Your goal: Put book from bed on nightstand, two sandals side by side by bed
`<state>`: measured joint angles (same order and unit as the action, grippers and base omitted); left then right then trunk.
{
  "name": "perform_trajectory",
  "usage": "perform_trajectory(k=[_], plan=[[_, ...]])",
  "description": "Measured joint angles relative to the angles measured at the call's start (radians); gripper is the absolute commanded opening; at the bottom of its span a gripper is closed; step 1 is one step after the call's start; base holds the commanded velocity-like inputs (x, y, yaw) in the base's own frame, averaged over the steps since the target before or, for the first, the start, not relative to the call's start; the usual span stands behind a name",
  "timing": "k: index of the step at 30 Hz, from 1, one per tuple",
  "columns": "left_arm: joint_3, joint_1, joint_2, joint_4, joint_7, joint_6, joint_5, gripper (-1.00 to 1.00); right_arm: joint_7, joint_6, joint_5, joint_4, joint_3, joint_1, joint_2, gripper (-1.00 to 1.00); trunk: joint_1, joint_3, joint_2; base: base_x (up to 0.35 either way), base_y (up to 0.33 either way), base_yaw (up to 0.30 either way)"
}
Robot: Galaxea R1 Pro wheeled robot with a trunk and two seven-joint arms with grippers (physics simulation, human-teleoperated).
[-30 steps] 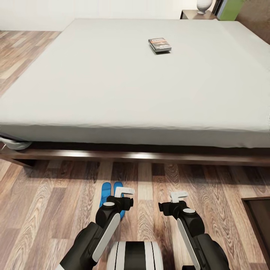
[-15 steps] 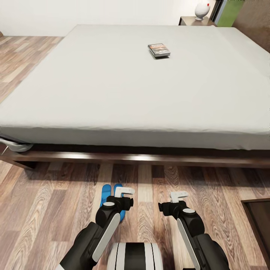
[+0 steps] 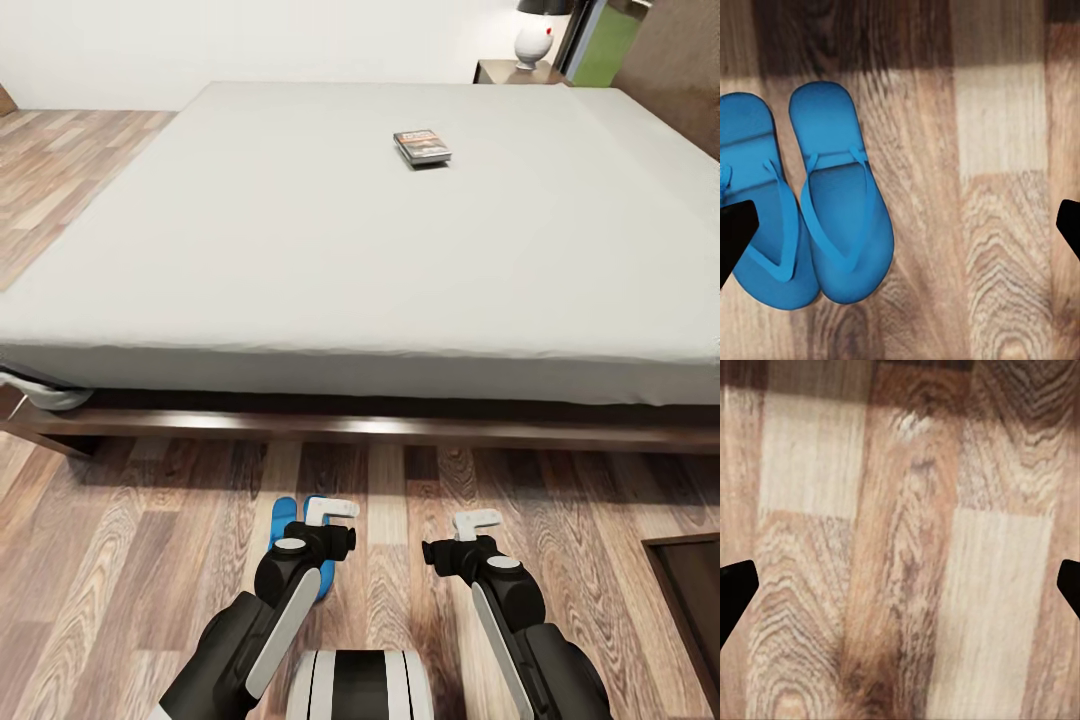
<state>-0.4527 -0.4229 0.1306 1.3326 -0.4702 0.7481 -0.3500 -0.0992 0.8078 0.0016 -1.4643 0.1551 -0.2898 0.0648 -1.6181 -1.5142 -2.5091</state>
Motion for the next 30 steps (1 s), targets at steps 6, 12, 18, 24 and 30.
perform_trajectory(k=[6, 12, 18, 24, 30], plan=[[0.0, 0.0, 0.0, -0.001, 0.0, 0.0, 0.0, 1.0, 0.0, 0.0, 0.0, 0.0, 0.0, 0.0, 0.0, 1.0, 0.0, 0.01, 0.0, 0.0, 0.0, 0.0], [0.0, 0.0, 0.0, -0.002, 0.0, 0.0, 0.0, 1.0, 0.0, -0.001, 0.0, 0.0, 0.0, 0.0, 0.0, 1.0, 0.0, 0.019, 0.0, 0.0, 0.0, 0.0], [0.0, 0.0, 0.0, -0.002, 0.0, 0.0, 0.0, 1.0, 0.0, -0.001, 0.0, 0.0, 0.0, 0.0, 0.0, 1.0, 0.0, 0.029, 0.0, 0.0, 0.0, 0.0], [0.0, 0.0, 0.0, -0.002, 0.0, 0.0, 0.0, 1.0, 0.0, -0.001, 0.0, 0.0, 0.0, 0.0, 0.0, 1.0, 0.0, 0.038, 0.0, 0.0, 0.0, 0.0], [0.0, 0.0, 0.0, -0.001, 0.0, 0.0, 0.0, 1.0, 0.0, -0.002, 0.0, 0.0, 0.001, 0.0, 0.0, 1.0, 0.0, 0.048, 0.0, 0.0, 0.0, 0.0]])
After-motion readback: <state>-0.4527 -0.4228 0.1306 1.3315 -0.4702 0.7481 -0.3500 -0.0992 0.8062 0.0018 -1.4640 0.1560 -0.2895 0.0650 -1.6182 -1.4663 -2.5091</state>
